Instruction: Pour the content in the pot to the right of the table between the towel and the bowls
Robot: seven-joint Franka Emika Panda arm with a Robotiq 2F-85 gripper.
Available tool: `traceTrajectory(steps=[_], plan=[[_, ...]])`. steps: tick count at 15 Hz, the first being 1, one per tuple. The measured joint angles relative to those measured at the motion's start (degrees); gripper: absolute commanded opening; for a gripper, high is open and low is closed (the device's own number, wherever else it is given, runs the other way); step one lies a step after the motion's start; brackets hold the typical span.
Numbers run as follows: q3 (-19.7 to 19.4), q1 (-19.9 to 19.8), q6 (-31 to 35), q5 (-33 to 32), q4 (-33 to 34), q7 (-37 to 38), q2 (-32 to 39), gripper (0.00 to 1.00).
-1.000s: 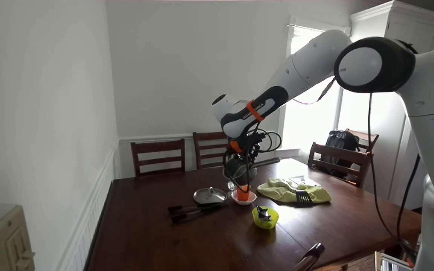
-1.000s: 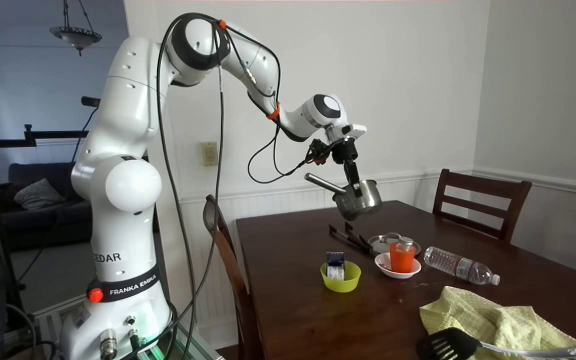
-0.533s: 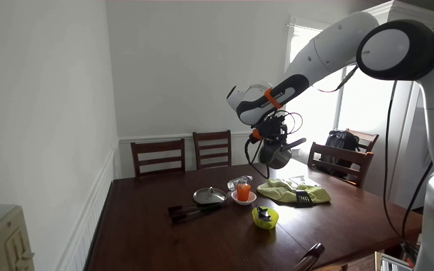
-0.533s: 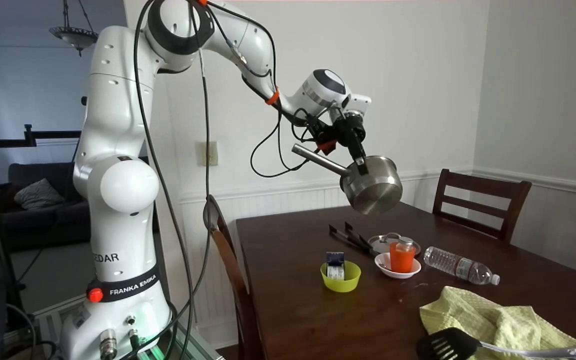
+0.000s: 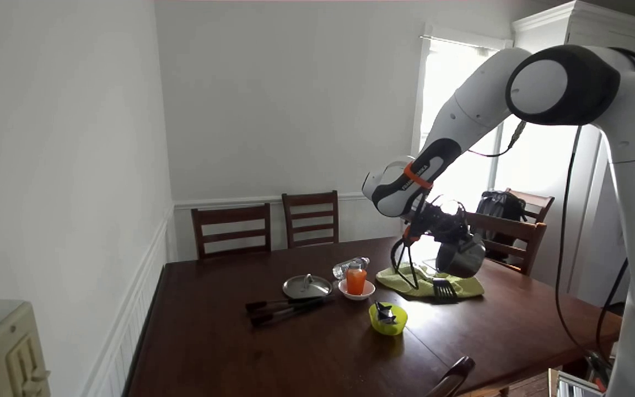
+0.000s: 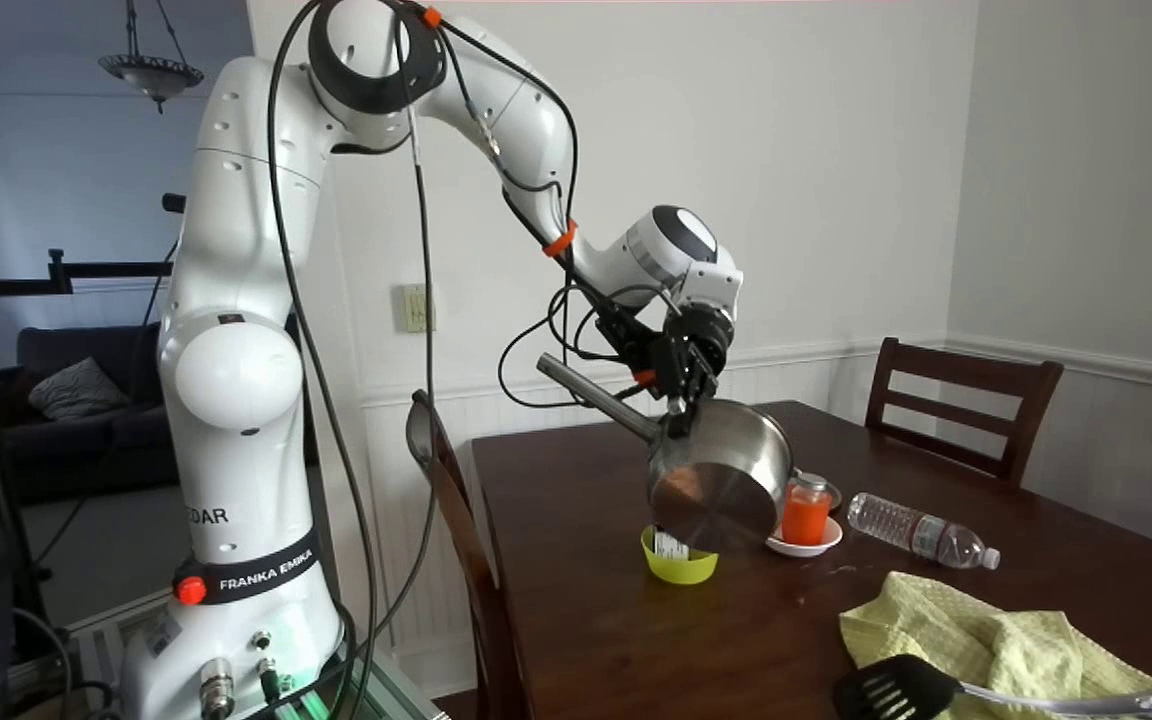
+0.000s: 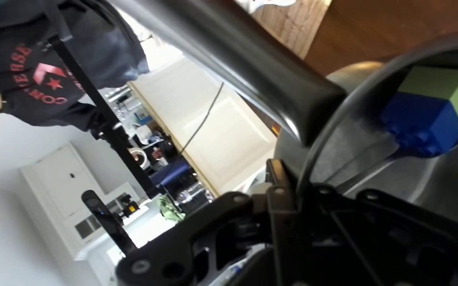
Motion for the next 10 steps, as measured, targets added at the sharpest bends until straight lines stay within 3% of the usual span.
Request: traceTrajectory(steps=[7,10], plan=[[0.6,-2.4,0.0,1.3,-0.9,0.4,4.0,0.01],[1.4,-2.4,3.2,-2.8,-1.2,-3.2,5.3,0.01]])
